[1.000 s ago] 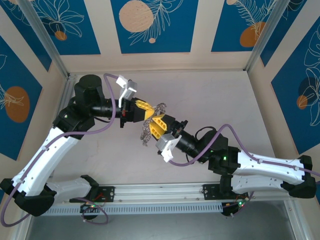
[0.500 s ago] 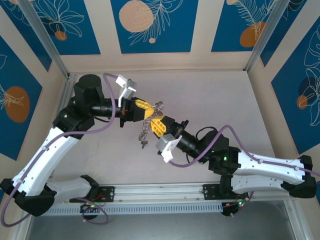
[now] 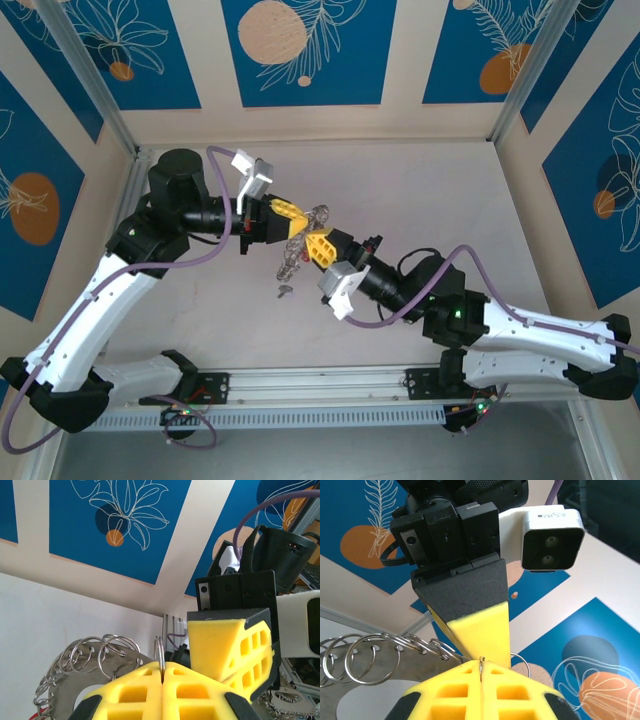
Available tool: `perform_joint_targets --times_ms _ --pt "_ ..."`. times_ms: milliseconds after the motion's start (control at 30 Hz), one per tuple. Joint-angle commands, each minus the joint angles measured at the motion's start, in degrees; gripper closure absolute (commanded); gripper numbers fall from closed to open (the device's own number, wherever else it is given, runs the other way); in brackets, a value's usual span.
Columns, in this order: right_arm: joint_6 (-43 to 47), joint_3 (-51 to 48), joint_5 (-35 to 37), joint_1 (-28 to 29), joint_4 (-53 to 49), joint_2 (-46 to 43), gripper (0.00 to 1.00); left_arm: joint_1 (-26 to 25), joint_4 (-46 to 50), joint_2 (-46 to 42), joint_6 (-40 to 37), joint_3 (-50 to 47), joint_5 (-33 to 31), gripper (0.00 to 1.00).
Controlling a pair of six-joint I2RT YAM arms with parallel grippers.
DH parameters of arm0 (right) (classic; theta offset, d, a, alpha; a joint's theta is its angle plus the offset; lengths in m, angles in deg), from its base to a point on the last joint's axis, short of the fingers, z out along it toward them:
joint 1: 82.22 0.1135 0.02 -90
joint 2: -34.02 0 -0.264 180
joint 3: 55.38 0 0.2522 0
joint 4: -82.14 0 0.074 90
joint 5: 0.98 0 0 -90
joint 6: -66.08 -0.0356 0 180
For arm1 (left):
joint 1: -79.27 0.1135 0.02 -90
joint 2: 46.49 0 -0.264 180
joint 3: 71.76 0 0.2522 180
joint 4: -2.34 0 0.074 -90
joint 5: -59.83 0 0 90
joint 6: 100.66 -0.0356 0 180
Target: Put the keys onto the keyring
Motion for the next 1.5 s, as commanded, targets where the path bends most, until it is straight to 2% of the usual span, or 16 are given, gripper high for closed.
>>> perform_joint_targets --times_ms 0,100,267,367,433,500,567,667,1033,1200,1367,1467 --pt "-7.42 3.63 -3.35 -2.93 -6.18 -2.7 1.0 0.83 -2.29 -1.42 -0.45 -0.6 2.44 1.0" --pt "-10.91 5.75 -5.2 -4.63 -11.21 -2.86 1.0 1.45 -1.22 -2.19 -1.49 -1.44 1.08 1.0" --pt "-19.76 11.45 -11.8 -9.67 -21.71 -1.98 1.0 2.12 2.46 -3.37 -5.13 -1.9 -1.41 0.76" --pt "-24.01 14.36 -16.67 -12.46 -26.66 -1.22 1.0 2.15 7.22 -4.59 -9.19 -1.19 -4.62 0.71" --pt "-26.6 15.98 -20.08 -14.3 -29.67 -0.74 1.0 2.13 10.66 -5.95 -12.11 -0.43 -7.55 0.71" --pt "-28.79 17.59 -24.24 -15.86 -32.42 -0.02 1.0 2.0 12.66 -7.21 -14.19 0.24 -8.67 0.79" --pt "-29.59 18.16 -26.3 -16.26 -33.35 0.34 1.0 1.77 12.9 -8.04 -14.8 0.62 -8.41 0.86" --pt "-30.78 19.16 -29.15 -16.85 -34.54 0.98 1.0 1.45 12.08 -8.8 -15.76 1.06 -7.01 0.9" --pt "-33.72 26.25 -35.7 -17.22 -40.91 4.88 1.0 0.15 14.47 -6.02 -21.8 5.13 -5.38 0.88" --pt "-34.34 28.12 -36.92 -17.2 -42.32 6.28 1.0 -1.38 14.6 -4.83 -22.19 5.67 -4.41 0.84" --pt "-34.45 28.66 -37.68 -17.18 -42.62 7.07 1.0 -3.26 14.33 -3.52 -22.5 6.18 -4.46 0.74" --pt "-34.59 28.65 -37.95 -17.23 -42.64 7.07 1.0 -4.93 14.82 -2.5 -23.43 6.73 -5.56 0.74"
